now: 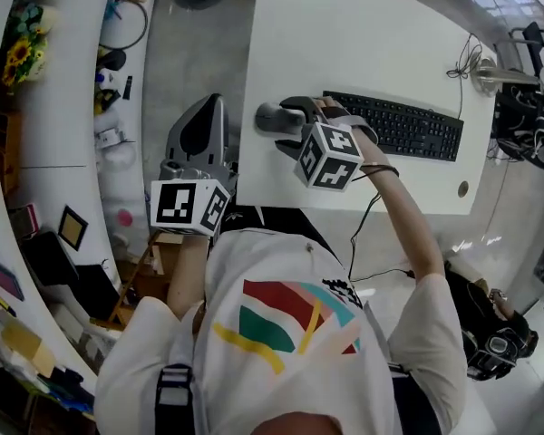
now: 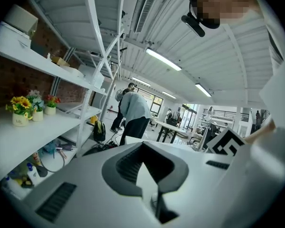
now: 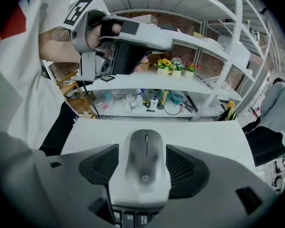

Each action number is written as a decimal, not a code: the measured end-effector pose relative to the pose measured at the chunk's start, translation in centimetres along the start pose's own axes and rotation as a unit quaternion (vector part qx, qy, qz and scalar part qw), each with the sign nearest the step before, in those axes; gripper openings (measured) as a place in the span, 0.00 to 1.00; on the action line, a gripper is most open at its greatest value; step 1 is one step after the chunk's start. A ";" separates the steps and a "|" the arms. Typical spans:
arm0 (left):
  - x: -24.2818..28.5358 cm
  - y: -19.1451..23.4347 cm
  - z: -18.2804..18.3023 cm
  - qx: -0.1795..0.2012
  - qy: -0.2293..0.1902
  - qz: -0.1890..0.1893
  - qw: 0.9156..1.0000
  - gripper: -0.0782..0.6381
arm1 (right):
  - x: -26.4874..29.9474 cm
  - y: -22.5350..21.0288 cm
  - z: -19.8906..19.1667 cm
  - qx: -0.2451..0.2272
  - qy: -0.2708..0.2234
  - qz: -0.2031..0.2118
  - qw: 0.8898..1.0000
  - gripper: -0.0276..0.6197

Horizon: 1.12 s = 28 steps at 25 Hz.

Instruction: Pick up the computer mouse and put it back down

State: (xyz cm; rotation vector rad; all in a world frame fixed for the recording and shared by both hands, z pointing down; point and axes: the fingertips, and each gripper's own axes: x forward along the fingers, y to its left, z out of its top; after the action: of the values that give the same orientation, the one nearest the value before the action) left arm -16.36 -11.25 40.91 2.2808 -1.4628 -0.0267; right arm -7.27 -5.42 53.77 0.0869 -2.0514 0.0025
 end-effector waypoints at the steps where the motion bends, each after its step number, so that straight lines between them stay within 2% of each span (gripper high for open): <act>1: -0.3 0.6 -0.2 -0.004 0.000 0.007 1.000 0.17 | 0.4 -0.2 0.0 -0.005 0.005 0.002 1.000 0.50; 7: -0.8 2.6 -0.9 -0.016 -0.003 0.032 0.999 0.17 | 2.5 -0.8 -0.6 -0.010 0.040 0.024 0.999 0.50; 15: -0.8 2.2 -1.7 -0.030 -0.002 0.021 0.999 0.17 | 3.3 -1.0 -0.8 0.008 0.050 0.057 0.997 0.50; 18: -0.8 1.9 -1.7 -0.032 -0.005 0.014 0.999 0.17 | 3.4 -1.1 -0.7 0.008 0.041 0.056 0.998 0.50; 22: -0.8 1.3 -1.3 -0.029 -0.008 0.008 1.000 0.17 | 3.3 -1.0 -0.8 0.008 0.058 0.057 0.997 0.50; 28: -1.0 1.5 -0.8 -0.026 -0.012 0.011 1.000 0.17 | 3.1 -1.0 -0.7 0.009 0.055 0.051 0.997 0.49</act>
State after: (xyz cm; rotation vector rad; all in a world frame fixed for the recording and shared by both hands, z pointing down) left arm -17.91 -10.62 41.97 2.2293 -1.4827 -0.0845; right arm -8.02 -6.62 56.82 -0.0082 -1.9444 0.0871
